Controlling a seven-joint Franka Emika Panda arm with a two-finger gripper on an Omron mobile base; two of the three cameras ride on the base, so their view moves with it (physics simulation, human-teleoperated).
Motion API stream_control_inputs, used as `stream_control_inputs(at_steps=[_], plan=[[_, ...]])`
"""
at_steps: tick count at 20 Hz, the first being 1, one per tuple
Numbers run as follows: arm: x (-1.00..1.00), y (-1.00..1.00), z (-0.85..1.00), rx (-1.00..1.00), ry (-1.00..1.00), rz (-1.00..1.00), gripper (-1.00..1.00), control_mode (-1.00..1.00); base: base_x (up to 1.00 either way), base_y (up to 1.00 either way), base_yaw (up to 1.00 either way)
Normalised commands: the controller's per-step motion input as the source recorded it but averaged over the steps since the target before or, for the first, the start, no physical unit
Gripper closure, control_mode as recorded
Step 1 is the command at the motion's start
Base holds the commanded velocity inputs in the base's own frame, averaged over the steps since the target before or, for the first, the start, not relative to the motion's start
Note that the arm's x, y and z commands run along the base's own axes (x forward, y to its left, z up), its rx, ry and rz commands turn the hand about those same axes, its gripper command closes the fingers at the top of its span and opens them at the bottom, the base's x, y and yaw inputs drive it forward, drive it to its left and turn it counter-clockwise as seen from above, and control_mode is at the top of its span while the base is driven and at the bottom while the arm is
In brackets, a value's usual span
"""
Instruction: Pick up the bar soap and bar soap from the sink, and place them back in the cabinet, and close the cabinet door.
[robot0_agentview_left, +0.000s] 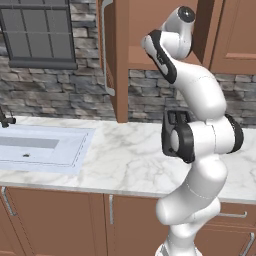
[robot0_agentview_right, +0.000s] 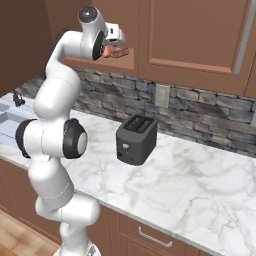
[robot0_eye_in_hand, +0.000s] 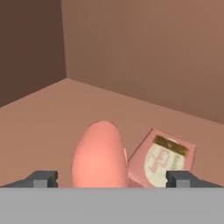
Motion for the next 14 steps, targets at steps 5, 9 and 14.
stream_control_inputs(at_steps=[5, 9, 14], plan=[[-0.19, 0.0, -0.15, 0.0, -0.07, 0.0, -1.0, -1.0, 0.0, 0.0, 0.0], [-0.32, 0.0, -0.04, 0.0, -0.1, 0.0, -1.0, -1.0, 0.0, 0.0, 0.0], [-0.41, 0.0, -0.02, 0.0, -0.1, 0.0, -1.0, -1.0, 0.0, 0.0, 0.0]])
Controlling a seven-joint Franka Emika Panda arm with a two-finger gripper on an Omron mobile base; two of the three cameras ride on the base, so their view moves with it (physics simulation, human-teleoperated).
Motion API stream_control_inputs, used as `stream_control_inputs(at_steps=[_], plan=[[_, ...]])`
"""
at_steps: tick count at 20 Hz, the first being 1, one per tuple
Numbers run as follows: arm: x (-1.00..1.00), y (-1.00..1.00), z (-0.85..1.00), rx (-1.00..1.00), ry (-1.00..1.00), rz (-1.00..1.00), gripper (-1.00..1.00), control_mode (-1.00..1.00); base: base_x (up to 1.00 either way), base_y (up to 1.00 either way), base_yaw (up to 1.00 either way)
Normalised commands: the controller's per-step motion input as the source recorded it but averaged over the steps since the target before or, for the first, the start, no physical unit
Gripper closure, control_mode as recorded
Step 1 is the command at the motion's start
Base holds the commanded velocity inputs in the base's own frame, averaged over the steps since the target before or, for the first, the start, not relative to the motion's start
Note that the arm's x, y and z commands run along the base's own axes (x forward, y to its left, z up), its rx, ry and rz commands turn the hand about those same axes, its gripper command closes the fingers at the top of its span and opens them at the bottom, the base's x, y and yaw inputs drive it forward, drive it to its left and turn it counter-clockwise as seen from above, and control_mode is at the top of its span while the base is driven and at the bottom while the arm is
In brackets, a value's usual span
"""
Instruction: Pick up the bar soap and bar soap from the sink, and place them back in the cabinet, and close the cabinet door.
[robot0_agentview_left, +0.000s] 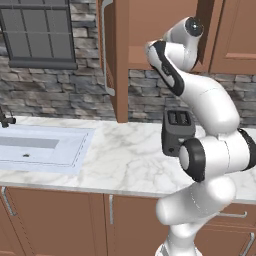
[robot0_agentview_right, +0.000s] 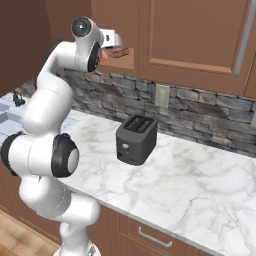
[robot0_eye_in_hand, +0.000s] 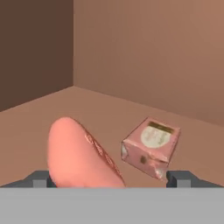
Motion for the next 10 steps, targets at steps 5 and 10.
stream_control_inputs(at_steps=[5, 10], plan=[[-0.48, -0.01, 0.0, 0.0, -0.09, 0.0, -1.0, -1.0, 0.0, 0.0, 0.0], [-0.49, -0.06, 0.0, 0.0, -0.08, 0.0, -1.0, -1.0, 0.0, 0.0, 0.0]])
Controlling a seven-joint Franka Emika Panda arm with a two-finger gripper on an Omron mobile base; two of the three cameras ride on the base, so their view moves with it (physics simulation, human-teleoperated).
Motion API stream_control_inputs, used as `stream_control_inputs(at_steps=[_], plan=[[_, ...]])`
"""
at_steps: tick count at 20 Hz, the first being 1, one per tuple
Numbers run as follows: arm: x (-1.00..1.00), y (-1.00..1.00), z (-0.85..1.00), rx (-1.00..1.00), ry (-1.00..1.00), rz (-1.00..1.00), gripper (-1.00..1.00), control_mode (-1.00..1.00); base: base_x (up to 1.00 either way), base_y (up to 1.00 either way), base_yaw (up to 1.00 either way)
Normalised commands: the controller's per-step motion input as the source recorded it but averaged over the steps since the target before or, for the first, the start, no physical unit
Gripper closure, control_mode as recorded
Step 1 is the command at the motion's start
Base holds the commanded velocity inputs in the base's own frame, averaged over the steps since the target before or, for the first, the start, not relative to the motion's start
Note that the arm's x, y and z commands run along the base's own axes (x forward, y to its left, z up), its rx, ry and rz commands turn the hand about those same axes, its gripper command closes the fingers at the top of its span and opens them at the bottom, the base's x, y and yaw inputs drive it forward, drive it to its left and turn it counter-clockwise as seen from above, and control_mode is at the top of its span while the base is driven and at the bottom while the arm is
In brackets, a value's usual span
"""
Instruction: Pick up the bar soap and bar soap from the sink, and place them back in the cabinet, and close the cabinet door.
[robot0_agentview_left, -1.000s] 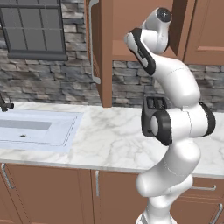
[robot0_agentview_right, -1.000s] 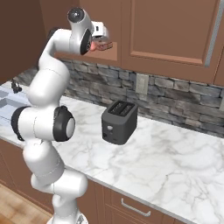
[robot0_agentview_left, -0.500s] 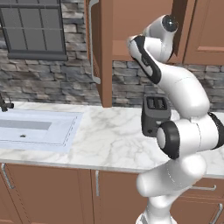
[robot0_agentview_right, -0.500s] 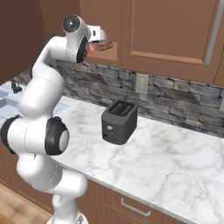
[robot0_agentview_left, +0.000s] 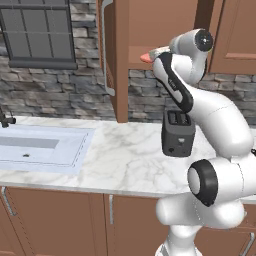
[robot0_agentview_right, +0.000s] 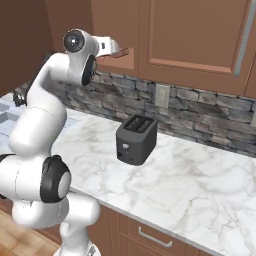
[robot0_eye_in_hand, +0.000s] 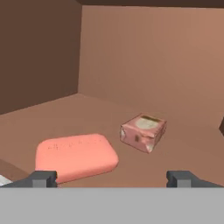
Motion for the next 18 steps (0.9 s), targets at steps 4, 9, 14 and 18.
stream_control_inputs(at_steps=[4, 9, 14, 18], plan=[[-0.36, -0.04, 0.0, 0.0, -0.05, 0.0, -1.0, -1.0, 0.0, 0.0, 0.0], [-0.47, -0.06, 0.0, 0.0, -0.05, 0.0, -1.0, -1.0, 0.0, 0.0, 0.0], [-0.5, 0.0, 0.01, 0.0, -0.03, 0.0, -1.0, -1.0, 0.0, 0.0, 0.0], [-0.49, 0.0, 0.05, 0.0, 0.0, 0.0, -1.0, -1.0, 0.0, 0.0, 0.0]])
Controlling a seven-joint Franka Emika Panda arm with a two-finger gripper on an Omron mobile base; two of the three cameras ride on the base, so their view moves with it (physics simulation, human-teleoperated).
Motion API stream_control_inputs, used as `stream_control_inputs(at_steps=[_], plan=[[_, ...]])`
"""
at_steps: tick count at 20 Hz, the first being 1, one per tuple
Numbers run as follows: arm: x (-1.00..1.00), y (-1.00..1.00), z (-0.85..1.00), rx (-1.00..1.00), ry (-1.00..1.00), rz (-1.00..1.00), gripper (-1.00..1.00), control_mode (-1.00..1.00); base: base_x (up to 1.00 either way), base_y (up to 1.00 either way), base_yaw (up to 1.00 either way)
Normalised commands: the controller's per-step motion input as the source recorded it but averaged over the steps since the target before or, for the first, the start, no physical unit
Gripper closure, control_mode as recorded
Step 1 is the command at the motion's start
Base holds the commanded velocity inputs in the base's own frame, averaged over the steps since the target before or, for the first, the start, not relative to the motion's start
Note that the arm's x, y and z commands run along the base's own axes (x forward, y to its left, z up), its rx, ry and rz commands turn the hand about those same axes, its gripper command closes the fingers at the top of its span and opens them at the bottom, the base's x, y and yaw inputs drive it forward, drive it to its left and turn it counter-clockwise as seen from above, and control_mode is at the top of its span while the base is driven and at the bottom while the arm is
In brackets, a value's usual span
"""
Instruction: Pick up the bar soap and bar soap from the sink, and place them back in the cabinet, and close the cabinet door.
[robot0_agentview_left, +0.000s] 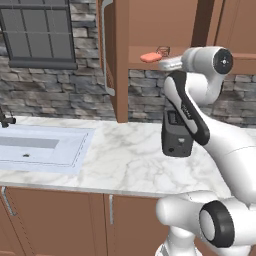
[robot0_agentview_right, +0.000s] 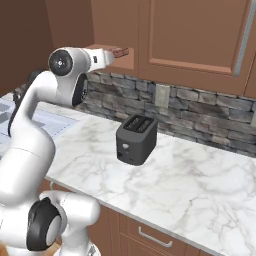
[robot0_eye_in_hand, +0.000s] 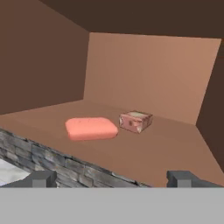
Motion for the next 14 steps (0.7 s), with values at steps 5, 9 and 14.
stream_control_inputs(at_steps=[5, 9, 14], plan=[[-0.48, 0.0, 0.13, 0.0, 0.0, 0.0, -1.0, -1.0, 0.0, 0.0, 0.0], [-0.44, 0.0, 0.15, 0.0, 0.0, 0.0, -1.0, -1.0, 0.0, 0.0, 0.0], [-0.37, 0.0, 0.03, 0.0, 0.0, 0.0, -1.0, -1.0, 0.0, 0.0, 0.0]])
